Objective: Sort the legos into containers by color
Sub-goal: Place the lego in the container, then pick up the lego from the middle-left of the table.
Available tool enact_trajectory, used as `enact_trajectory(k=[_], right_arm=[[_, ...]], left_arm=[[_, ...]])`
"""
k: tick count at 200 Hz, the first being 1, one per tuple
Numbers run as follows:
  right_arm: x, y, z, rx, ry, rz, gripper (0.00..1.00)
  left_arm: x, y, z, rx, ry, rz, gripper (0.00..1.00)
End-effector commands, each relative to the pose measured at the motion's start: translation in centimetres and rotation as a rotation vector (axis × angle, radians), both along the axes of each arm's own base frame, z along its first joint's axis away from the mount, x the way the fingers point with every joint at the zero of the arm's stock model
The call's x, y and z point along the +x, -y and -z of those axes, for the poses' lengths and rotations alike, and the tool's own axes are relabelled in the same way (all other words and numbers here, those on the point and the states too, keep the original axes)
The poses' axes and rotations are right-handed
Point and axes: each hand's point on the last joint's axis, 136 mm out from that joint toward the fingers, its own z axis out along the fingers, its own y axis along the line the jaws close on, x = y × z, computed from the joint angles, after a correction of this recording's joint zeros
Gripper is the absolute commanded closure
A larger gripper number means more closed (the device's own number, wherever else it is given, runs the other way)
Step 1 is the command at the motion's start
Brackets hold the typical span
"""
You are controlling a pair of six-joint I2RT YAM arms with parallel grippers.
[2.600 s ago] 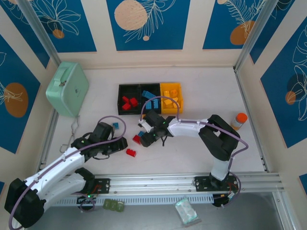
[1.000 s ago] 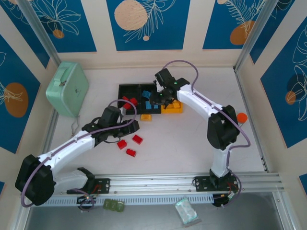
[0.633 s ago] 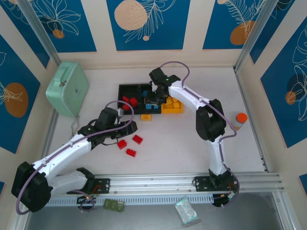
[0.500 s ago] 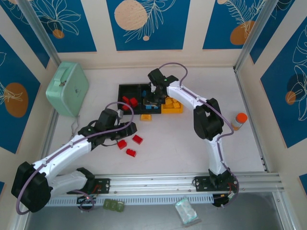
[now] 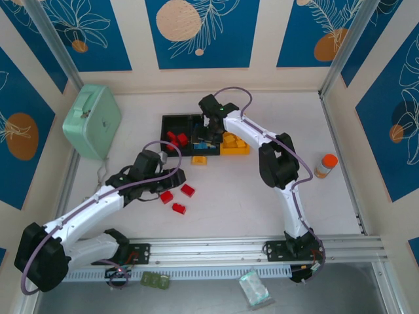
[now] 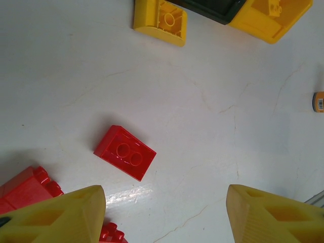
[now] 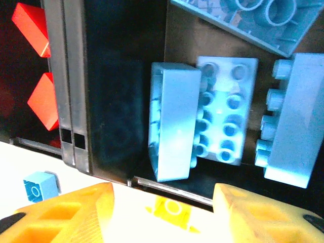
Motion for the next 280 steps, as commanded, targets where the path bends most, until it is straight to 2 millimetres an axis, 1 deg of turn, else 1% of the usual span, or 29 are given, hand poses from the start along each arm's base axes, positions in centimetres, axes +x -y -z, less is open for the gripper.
enact_trajectory(k=[1,23,42,45,77,95,98,103,123,139,153,178,199,222,246,262,280], right_arm=[[-0.7,-0.7,-2.6,0.028,0.03,-0.018,0.46],[-1.4,-0.5,-4.4,0.044,0.079,-0.021,0.46],[-2.6,0.1,-5.8,0.06,0.119,-0.026,0.46],[-2.8,0.2,-6.3,0.067,0.131,-0.027,0.46],[-5.7,1.9,-7.4,0.093,0.159,-0.041,0.46],[-8.0,2.2,-7.6,0.13,0.179,-0.079,0.45],[-8.3,2.2,-8.0,0.146,0.189,-0.088,0.45],[-9.1,2.3,-7.9,0.158,0.19,-0.104,0.45],[-11.8,2.5,-8.2,0.213,0.226,-0.157,0.36],[-14.1,2.8,-8.2,0.257,0.234,-0.195,0.33],[-16.2,2.9,-8.2,0.3,0.228,-0.236,0.31],[-19.8,3.0,-7.8,0.341,0.229,-0.298,0.28],[-22.0,3.4,-6.9,0.35,0.215,-0.316,0.28],[-23.3,4.0,-5.8,0.336,0.195,-0.307,0.28],[-23.9,4.4,-5.3,0.331,0.186,-0.293,0.28],[-24.0,4.5,-5.1,0.327,0.184,-0.288,0.28],[-24.0,4.6,-4.9,0.321,0.183,-0.282,0.28]], left_arm=[[-0.5,-0.6,0.5,0.03,0.002,0.004,0.36],[-0.8,-1.0,0.6,0.042,-0.002,0.001,0.36],[-1.3,-1.5,0.8,0.063,-0.01,-0.006,0.36],[-1.3,-1.6,0.8,0.067,-0.011,-0.008,0.36],[-2.4,-3.1,1.8,0.127,-0.067,-0.037,0.36],[-3.1,-4.1,2.5,0.164,-0.109,-0.075,0.36],[-3.2,-4.3,2.6,0.173,-0.117,-0.084,0.36],[-3.4,-4.7,2.9,0.186,-0.13,-0.097,0.36],[-4.1,-5.8,3.9,0.23,-0.182,-0.149,0.35],[-4.3,-6.3,4.7,0.259,-0.211,-0.177,0.33],[-4.4,-6.4,5.3,0.281,-0.228,-0.194,0.31],[-4.3,-6.3,6.3,0.301,-0.253,-0.224,0.24],[-3.9,-6.0,6.9,0.311,-0.252,-0.238,0.21],[-3.2,-5.7,7.6,0.322,-0.253,-0.247,0.2],[-2.6,-5.6,8.3,0.359,-0.256,-0.252,0.2],[-2.2,-5.4,8.9,0.369,-0.262,-0.248,0.22],[-1.9,-5.0,9.5,0.37,-0.269,-0.24,0.27]])
